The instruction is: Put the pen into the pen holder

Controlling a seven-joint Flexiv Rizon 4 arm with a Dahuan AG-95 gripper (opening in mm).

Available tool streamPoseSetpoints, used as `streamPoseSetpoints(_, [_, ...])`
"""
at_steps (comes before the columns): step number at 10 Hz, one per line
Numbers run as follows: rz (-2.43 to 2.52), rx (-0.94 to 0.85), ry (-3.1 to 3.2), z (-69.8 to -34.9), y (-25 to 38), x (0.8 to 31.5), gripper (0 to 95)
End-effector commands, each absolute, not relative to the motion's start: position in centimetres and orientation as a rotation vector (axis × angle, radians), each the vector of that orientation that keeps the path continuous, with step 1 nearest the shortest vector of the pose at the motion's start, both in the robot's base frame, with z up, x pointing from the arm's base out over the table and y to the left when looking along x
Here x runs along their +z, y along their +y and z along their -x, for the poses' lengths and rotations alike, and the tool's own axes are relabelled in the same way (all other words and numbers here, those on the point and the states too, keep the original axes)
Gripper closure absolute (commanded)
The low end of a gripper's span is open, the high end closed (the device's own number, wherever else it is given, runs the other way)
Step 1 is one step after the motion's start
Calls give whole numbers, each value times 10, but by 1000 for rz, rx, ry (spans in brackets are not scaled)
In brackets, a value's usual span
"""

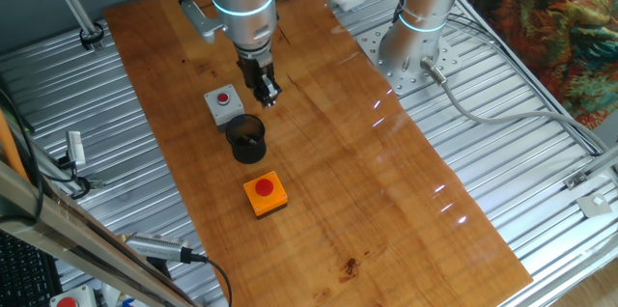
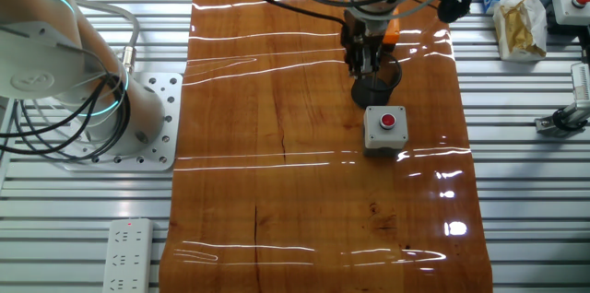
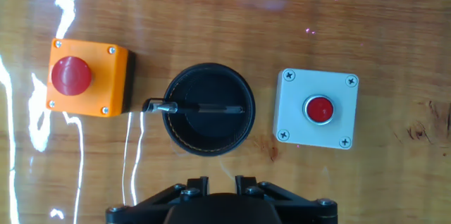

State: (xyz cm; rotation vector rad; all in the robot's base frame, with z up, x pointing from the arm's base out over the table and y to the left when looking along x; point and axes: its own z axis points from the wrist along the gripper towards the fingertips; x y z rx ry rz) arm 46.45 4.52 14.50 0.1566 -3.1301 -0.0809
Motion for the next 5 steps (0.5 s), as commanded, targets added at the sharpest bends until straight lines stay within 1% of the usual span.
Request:
streamPoseSetpoints(1, [-94,-90,-3125,-463,46,146,760])
streamPoseSetpoints(4, [-61,-40,-3120,-464,46,145,760])
streamPoseSetpoints(5, [-45,0,-3119,-464,46,145,950])
